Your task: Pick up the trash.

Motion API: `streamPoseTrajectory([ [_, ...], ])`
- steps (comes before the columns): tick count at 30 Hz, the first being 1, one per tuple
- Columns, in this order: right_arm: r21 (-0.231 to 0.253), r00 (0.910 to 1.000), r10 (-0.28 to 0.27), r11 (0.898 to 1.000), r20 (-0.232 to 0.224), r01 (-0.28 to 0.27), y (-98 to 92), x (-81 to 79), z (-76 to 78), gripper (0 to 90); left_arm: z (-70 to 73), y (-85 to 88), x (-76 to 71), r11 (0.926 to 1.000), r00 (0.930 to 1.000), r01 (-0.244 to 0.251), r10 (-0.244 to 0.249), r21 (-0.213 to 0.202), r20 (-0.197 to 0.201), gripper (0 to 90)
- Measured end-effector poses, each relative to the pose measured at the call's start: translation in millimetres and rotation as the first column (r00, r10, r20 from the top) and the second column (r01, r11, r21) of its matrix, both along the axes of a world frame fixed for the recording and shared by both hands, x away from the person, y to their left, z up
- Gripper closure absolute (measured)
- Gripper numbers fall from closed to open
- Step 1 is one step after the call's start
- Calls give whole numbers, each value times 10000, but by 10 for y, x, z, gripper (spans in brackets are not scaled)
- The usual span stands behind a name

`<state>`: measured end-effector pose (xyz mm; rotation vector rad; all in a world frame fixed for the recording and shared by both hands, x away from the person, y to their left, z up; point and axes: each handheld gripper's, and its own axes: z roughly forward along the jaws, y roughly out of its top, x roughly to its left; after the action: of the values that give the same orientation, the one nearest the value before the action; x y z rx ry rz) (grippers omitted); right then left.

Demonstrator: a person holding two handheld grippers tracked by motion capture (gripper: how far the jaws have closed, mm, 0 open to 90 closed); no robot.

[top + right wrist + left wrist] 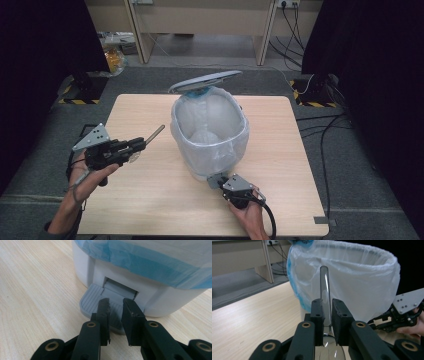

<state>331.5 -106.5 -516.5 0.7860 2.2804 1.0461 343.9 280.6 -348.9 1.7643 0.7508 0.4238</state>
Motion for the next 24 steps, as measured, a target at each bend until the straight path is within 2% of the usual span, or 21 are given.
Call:
streamPoseTrajectory([
  [3,4,10000,1,10000,-2,-1,0,1,0,758,27,-27,-21,9999,9999,119,-119,31,66,798],
  [11,-12,10000,4,10000,9,-4,0,0,0,758,210,-131,-21,9991,9984,390,-395,136,395,799],
  [21,-16,10000,21,10000,14,-21,0,-1,1,758,481,-431,116,9957,9937,871,-891,310,683,798],
  [24,-4,10000,19,10000,0,-19,-1,-1,1,758,509,-491,151,9947,9928,959,-982,365,680,799],
])
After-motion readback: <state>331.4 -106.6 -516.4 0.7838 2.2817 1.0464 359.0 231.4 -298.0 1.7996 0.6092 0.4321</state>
